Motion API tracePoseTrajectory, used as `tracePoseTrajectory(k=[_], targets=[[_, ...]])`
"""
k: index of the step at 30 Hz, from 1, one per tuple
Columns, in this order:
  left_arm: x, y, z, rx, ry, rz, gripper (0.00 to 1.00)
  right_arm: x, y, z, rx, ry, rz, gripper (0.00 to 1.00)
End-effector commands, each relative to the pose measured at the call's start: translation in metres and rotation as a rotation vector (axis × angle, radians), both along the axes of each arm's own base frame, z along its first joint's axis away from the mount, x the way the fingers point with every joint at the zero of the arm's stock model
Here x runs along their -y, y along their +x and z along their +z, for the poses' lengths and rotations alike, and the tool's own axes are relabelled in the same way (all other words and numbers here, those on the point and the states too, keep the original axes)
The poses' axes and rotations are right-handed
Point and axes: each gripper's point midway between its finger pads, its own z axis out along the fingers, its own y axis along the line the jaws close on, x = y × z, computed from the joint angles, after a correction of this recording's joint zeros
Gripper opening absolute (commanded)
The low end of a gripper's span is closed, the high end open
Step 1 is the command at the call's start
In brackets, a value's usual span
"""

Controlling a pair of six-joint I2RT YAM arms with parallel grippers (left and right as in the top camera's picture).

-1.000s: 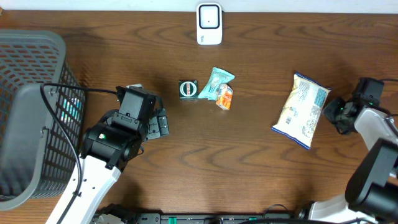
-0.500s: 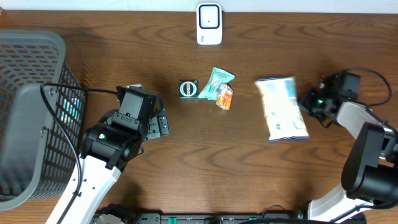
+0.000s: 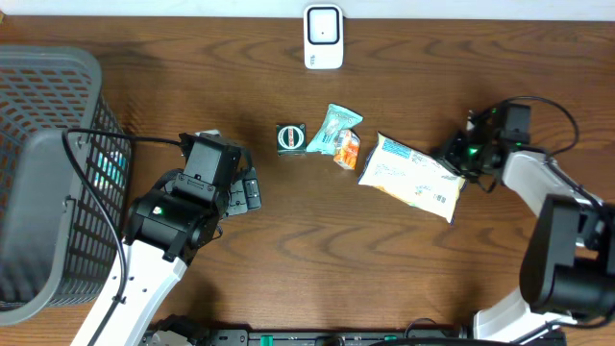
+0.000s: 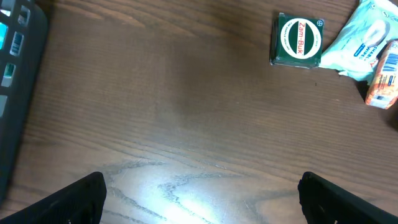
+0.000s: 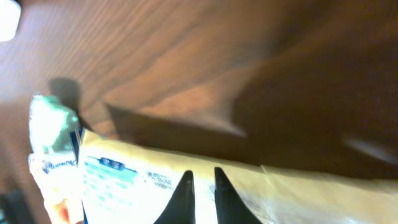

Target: Scan the item barcode

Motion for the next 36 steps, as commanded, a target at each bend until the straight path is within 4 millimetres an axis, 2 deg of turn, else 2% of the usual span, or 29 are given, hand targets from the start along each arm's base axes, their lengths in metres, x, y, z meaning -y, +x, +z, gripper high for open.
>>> tracePoseTrajectory(k=[1,5,8,13,19,24,28,34,36], targets=[[-0.003,0.002,0.001,0.004,0.015,0.01,0.98,0.032,0.001,0.032,0.044,-0.167,-0.033,0.07],[-0.003,0.002,0.001,0.004,0.015,0.01,0.98,0.062,-0.036,0.027,-0.106,-0.354,-0.087,0.07],[-0.003,0.002,0.001,0.004,0.015,0.01,0.98,0.076,-0.062,0.017,-0.222,-0.445,-0.105,0.01],[-0.003,0.002,0.001,0.004,0.015,0.01,0.98,0.069,-0.093,0.001,-0.35,-0.418,-0.137,0.01],[-0.003,0.002,0.001,0.004,0.015,0.01,0.98,0.056,-0.11,-0.013,-0.394,-0.36,-0.111,0.05],[-0.003,0.002,0.001,0.004,0.015,0.01,0.98,0.029,-0.107,-0.015,-0.367,-0.238,-0.064,0.07],[-0.003,0.002,0.001,0.004,0.015,0.01,0.97,0.016,-0.097,-0.016,-0.317,-0.233,-0.027,0.08],[-0.003,0.002,0.001,0.004,0.015,0.01,0.98,-0.001,-0.069,-0.01,-0.215,-0.21,-0.056,0.09],[-0.003,0.002,0.001,0.004,0.015,0.01,0.98,-0.007,-0.052,-0.005,-0.141,-0.202,-0.05,0.09]])
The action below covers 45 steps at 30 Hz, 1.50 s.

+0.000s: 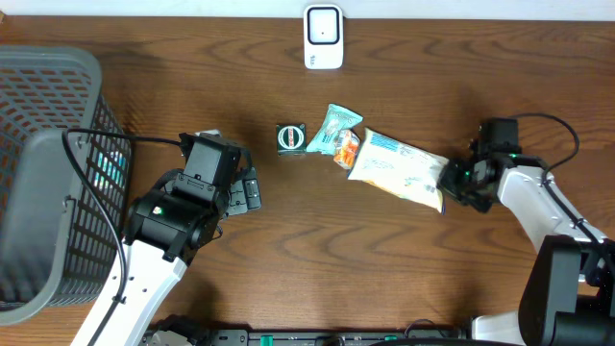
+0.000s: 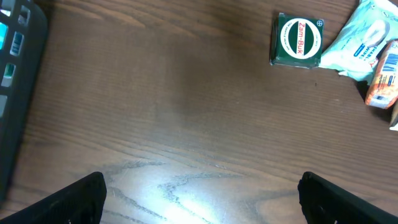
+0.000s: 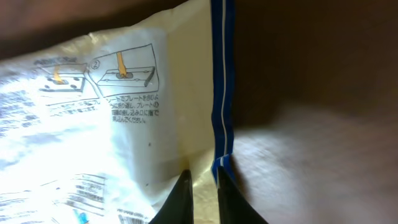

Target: Scan the item barcode

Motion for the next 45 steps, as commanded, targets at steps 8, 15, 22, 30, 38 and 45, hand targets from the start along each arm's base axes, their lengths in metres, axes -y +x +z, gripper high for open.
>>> tracePoseTrajectory(k=[8,15,22,30,38,45], targets=[[-0.003,0.001,0.001,0.003,0.015,0.009,0.98,-0.042,0.096,0.069,0.483,0.203,0.096,0.16],[-0.003,0.001,0.001,0.003,0.015,0.009,0.97,-0.045,0.094,0.089,0.414,0.239,0.115,0.02],[-0.003,0.001,0.001,0.004,0.016,0.009,0.97,-0.048,0.011,0.05,0.043,0.212,0.215,0.01],[-0.003,0.001,0.001,0.003,0.015,0.009,0.98,-0.004,-0.039,0.01,-0.189,-0.146,0.175,0.01],[-0.003,0.001,0.001,0.003,0.015,0.009,0.98,-0.01,-0.042,-0.02,-0.15,-0.138,0.083,0.04],[-0.003,0.001,0.001,0.004,0.016,0.009,0.97,-0.012,-0.034,-0.022,-0.109,-0.132,0.084,0.04]])
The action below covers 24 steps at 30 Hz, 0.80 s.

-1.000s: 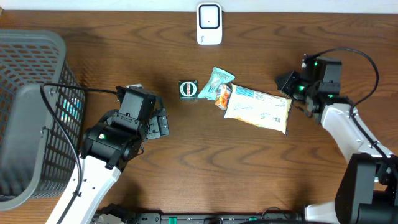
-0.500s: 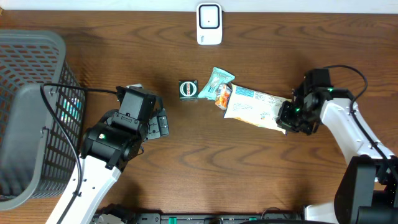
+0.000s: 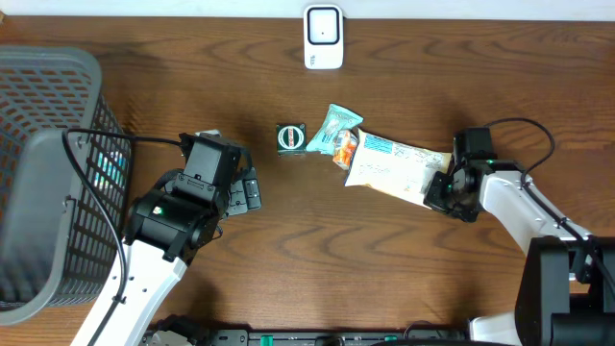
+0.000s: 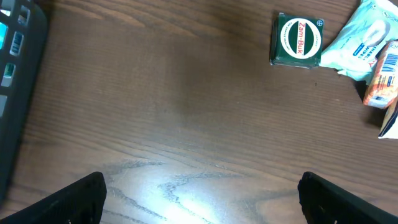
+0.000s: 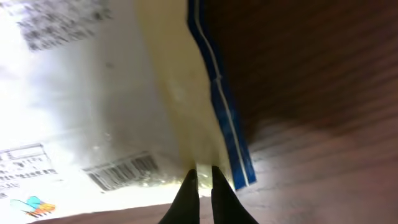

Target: Scan the item barcode

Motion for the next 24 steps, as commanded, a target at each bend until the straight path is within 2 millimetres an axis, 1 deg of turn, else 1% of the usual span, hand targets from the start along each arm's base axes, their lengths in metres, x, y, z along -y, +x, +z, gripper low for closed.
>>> tracePoseTrajectory(k=[1,3,5,9,11,12,14,16,18,20,22,24], targets=[[-0.003,0.001,0.001,0.004,0.015,0.01,0.98,-0.001,0.005,-0.001,0.025,-0.009,-0.012,0.04],[-0.003,0.001,0.001,0.004,0.015,0.01,0.98,-0.001,0.014,0.0,0.06,-0.008,-0.012,0.04],[-0.003,0.001,0.001,0.004,0.015,0.01,0.97,-0.001,0.027,0.004,0.115,-0.007,-0.014,0.06],[-0.003,0.001,0.001,0.004,0.015,0.01,0.98,0.0,0.059,0.015,0.255,-0.007,-0.018,0.09],[-0.003,0.001,0.001,0.004,0.015,0.01,0.98,0.001,0.085,0.028,0.37,-0.005,-0.025,0.11],[-0.003,0.001,0.001,0.004,0.015,0.01,0.98,0.002,0.092,0.032,0.404,-0.006,-0.03,0.11],[-0.003,0.001,0.001,0.004,0.015,0.01,0.97,0.005,0.112,0.048,0.488,0.013,-0.055,0.13],[-0.003,0.001,0.001,0.004,0.015,0.01,0.98,0.005,0.124,0.063,0.518,0.057,-0.074,0.12],[-0.003,0.001,0.001,0.004,0.015,0.01,0.98,0.0,0.131,0.079,0.528,0.114,-0.06,0.11],[-0.003,0.001,0.001,0.004,0.015,0.01,0.98,-0.004,0.131,0.088,0.504,0.146,-0.05,0.09],[-0.003,0.001,0.001,0.004,0.015,0.01,0.98,-0.009,0.123,0.091,0.447,0.161,-0.022,0.08],[-0.003,0.001,0.001,0.004,0.015,0.01,0.98,-0.011,0.107,0.088,0.361,0.156,0.018,0.06]])
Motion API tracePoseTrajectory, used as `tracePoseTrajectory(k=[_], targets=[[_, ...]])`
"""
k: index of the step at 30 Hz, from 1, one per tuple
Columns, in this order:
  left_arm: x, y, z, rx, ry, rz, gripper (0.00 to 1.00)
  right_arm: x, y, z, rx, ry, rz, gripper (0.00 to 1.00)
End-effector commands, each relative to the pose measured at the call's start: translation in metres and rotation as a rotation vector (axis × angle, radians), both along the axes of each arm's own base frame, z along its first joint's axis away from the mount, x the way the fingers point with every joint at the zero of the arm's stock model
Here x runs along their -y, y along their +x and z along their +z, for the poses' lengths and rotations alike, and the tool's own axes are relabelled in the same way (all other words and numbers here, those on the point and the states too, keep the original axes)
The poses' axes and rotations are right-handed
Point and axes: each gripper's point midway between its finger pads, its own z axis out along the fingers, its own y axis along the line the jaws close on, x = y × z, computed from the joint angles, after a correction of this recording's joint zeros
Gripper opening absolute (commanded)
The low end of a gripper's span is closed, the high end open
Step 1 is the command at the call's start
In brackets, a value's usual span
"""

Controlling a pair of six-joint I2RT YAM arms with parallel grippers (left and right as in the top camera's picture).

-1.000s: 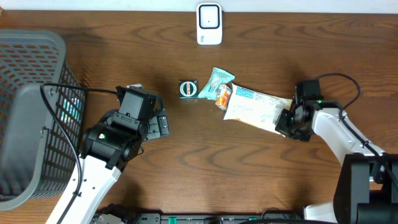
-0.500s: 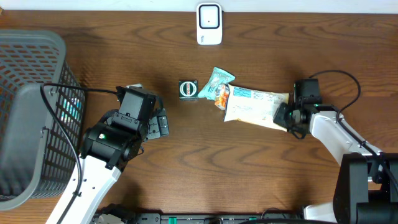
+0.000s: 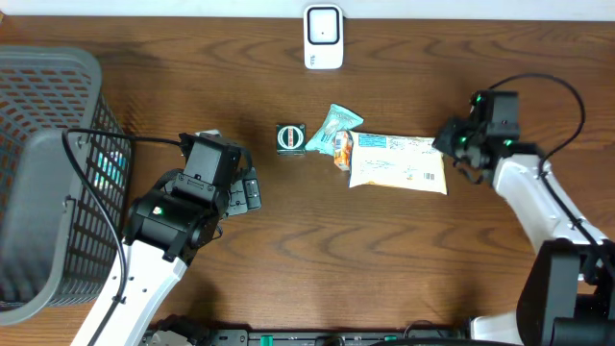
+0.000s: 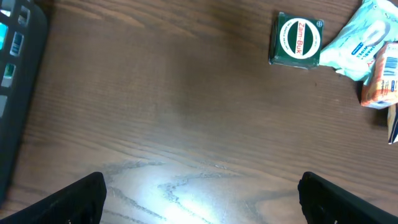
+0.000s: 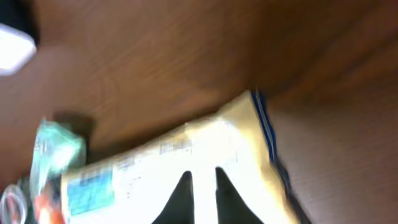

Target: Scan the item barcode

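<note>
The white scanner (image 3: 324, 37) stands at the table's far edge. A cream printed packet (image 3: 397, 161) lies flat and level right of centre, print side up. My right gripper (image 3: 448, 146) is at its right end. In the blurred right wrist view its fingers (image 5: 185, 186) stand nearly together, the gripper (image 5: 201, 176) resting on the packet (image 5: 155, 162). My left gripper (image 4: 202, 186) is wide open over bare wood, empty, near the basket (image 3: 245, 192).
A green Zam-Buk box (image 3: 290, 137), a teal pouch (image 3: 338, 123) and an orange item (image 3: 343, 151) lie just left of the packet. A grey mesh basket (image 3: 48, 86) fills the left side.
The right gripper has moved from the packet's lower right end up to its upper right corner. The packet has turned from tilted to level. The left arm has not moved.
First the packet lay tilted right of centre, the right gripper by its upper right edge. Then the gripper was at its lower right end and the packet sat further left, against the orange item. Now it lies level. The left gripper stayed open and still.
</note>
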Motion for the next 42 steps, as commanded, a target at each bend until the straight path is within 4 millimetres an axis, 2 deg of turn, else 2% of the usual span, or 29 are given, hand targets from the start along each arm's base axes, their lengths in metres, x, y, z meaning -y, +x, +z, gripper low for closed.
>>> tracePoseTrajectory(k=[1,7,11,15,21,25,28,32,33,42], targets=[[-0.003,0.001,0.001,0.004,0.016,0.01,0.98,-0.012,-0.019,0.004,-0.093,0.023,0.092,0.04],[-0.003,0.001,0.001,0.003,0.015,0.01,0.97,-0.019,-0.084,-0.026,-0.356,-0.005,0.166,0.01],[-0.003,0.001,0.001,0.003,0.015,0.01,0.98,-0.014,-0.108,-0.049,-0.431,-0.088,0.167,0.01],[-0.003,0.001,0.001,0.003,0.015,0.01,0.98,-0.009,-0.12,-0.067,-0.455,-0.113,0.125,0.01],[-0.003,0.001,0.001,0.004,0.016,0.01,0.98,-0.01,-0.113,-0.09,-0.382,-0.077,0.029,0.04],[-0.003,0.001,0.001,0.003,0.015,0.01,0.98,-0.01,-0.11,-0.094,-0.355,-0.074,0.02,0.06],[-0.003,0.001,0.001,0.004,0.016,0.01,0.98,-0.011,-0.101,-0.092,-0.314,-0.072,0.021,0.06],[-0.003,0.001,0.001,0.003,0.015,0.01,0.98,-0.012,-0.081,-0.086,-0.231,-0.064,0.012,0.06],[-0.003,0.001,0.001,0.004,0.016,0.009,0.98,-0.013,-0.069,-0.081,-0.179,-0.062,0.012,0.06],[-0.003,0.001,0.001,0.004,0.016,0.01,0.98,-0.017,-0.009,-0.052,0.097,-0.047,0.004,0.09]])
